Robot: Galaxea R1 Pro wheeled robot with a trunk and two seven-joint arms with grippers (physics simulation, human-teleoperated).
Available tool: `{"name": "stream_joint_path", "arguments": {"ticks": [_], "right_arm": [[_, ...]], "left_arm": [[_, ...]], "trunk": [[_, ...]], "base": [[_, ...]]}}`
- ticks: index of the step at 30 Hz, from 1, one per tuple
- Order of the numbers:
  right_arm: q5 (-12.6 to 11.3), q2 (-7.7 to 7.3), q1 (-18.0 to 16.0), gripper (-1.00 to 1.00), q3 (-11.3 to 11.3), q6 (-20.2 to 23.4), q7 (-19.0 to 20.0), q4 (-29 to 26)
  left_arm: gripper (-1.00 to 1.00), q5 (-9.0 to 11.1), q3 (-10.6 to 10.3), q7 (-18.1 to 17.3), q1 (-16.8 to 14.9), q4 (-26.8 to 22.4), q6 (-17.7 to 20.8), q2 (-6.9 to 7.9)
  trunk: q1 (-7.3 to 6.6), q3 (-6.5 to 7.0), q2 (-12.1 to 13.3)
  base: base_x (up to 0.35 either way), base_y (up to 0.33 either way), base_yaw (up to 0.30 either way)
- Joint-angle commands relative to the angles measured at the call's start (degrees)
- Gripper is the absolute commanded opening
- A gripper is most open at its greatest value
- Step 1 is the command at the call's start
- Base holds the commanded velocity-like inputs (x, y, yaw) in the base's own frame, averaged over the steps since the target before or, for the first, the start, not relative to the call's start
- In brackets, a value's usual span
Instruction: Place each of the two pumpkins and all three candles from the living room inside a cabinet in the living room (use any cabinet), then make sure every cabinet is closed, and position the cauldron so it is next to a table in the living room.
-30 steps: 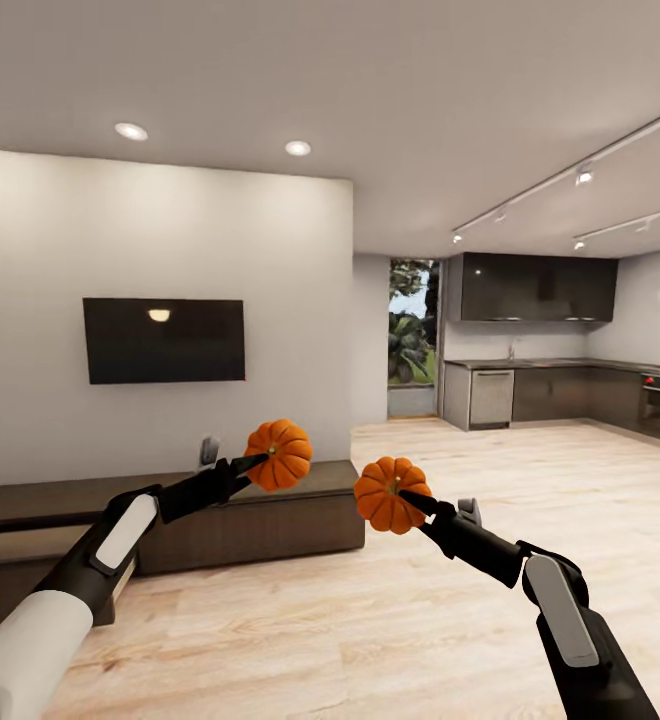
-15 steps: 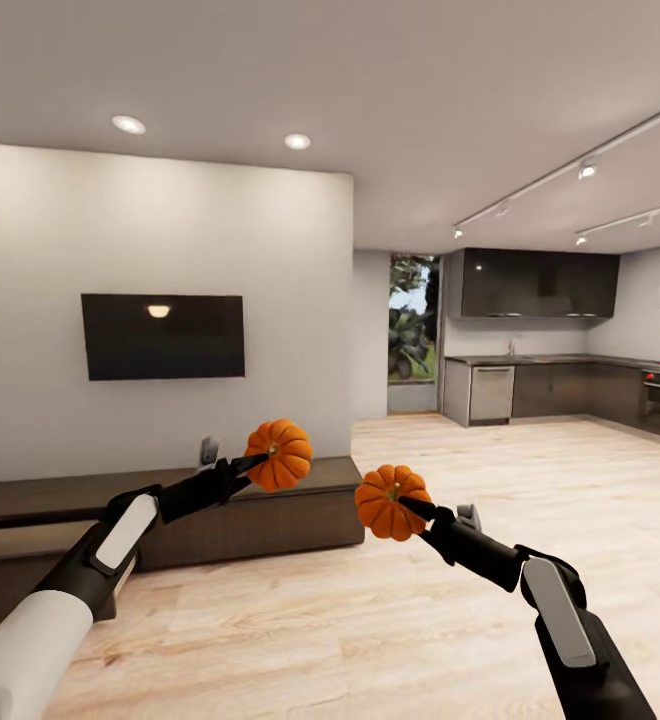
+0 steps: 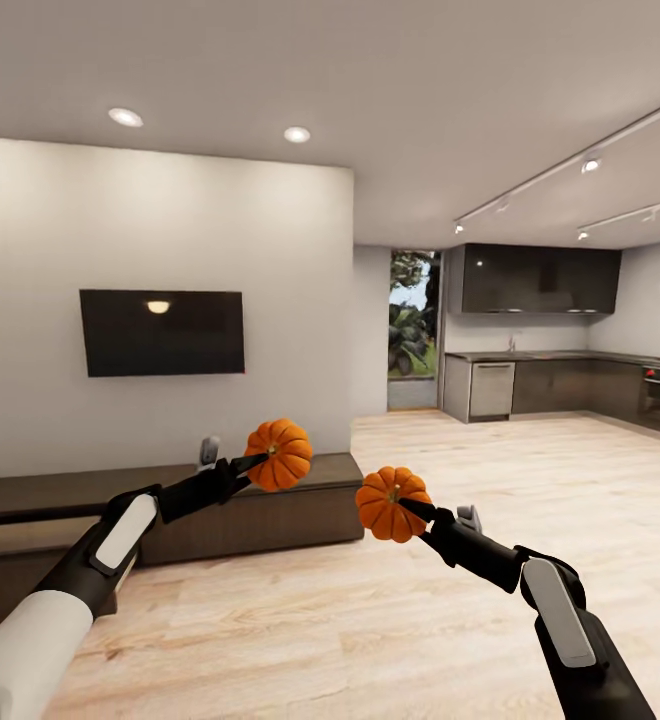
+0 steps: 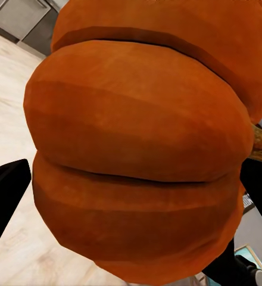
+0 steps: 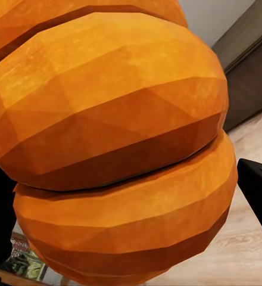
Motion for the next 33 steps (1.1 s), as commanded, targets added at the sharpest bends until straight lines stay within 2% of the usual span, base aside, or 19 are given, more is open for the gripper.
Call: {"name": "stream_joint_path", "arguments": {"ticks": [1,33], "right_arm": [[0.33,0.02,-0.06,-1.00,-0.12,0.27,0.50,0.02],[0.38,0.02,-0.06,-1.00,-0.08,0.27,0.49,0.43]], "left_arm": [[-1.00,0.54,-0.12,0.03,-0.06,0.01,0.35,0.06],[-1.00,0.50,-0.12,0.05,-0.04,0.01,0.34,0.03]], "trunk": [[0.00,-0.13,-0.05],[0.00,-1.72,-0.05]], "base": [[0.000,0.000,0.000],[0.000,0.000,0.000]]}}
